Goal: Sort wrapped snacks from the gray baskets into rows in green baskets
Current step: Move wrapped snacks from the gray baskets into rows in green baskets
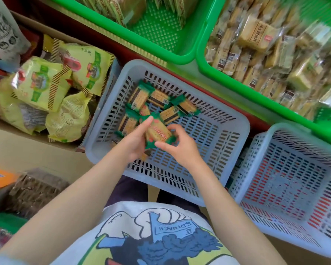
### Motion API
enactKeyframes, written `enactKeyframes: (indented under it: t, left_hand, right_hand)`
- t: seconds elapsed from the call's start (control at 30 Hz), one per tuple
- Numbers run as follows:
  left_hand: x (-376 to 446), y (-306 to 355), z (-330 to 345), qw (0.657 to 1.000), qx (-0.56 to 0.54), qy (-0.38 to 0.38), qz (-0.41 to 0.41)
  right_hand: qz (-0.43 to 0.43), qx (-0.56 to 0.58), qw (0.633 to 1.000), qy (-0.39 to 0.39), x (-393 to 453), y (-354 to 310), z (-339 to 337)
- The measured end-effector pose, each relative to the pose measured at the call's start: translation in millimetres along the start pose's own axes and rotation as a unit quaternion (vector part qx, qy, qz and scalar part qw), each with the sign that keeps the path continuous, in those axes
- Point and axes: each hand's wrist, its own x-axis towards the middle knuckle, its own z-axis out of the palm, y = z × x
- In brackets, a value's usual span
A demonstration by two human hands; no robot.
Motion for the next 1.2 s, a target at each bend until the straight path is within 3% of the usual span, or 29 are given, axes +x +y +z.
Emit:
enactKeyframes:
  t: [0.1,0.27,0.4,0.5,0.67,0.77,0.87,0.97,1.1,1.2]
  left_hand:
    - [1.9,3.5,1.0,0.997,-0.042,0.060,-0.001]
    - [1.6,6.0,-26.6,0.995,-0.054,0.086,-0.009]
    - [-5.2,1.2,-37.4,0.994,-0.066,0.090,-0.003]
    - [-7.4,-5.2,-42.4,0.993,-0.075,0.093,-0.001]
    - [-5.3,-11.4,-44.3,0.991,-0.079,0.110,0.006]
    - [-4.4,-13.7,-45.7,0.989,-0.094,0.115,0.012]
    - [-5.8,-14.9,-46.0,0.990,-0.091,0.108,0.019]
    - [-7.0,-17.4,-46.5,0.989,-0.094,0.108,0.028]
    - [-10.2,-21.4,-54.4,0.989,-0.096,0.107,0.034]
    - [-10.0,-25.5,-62.8,0.989,-0.090,0.107,0.041]
  right_hand:
    - [0.011,0.000,1.000,0.024,8.5,-2.2,-10.1]
    - [0.088,-0.035,0.970,0.222,59.9,14.1,-23.3]
    - [0.080,-0.032,0.961,0.261,100.3,18.6,-15.3]
    - [0.087,-0.102,0.944,0.300,111.3,20.4,-16.1]
    - [0.118,-0.132,0.953,0.244,85.6,15.8,-23.8]
    - [0.201,0.048,0.960,0.187,61.9,5.5,-22.1]
    - [0.275,0.266,0.918,0.105,55.8,-1.9,-6.6]
    - [0.314,0.354,0.875,0.103,76.1,-6.0,9.8]
    - [0.343,0.341,0.867,0.120,122.6,14.8,23.8]
    - [0.370,0.333,0.859,0.117,114.6,-9.8,26.3]
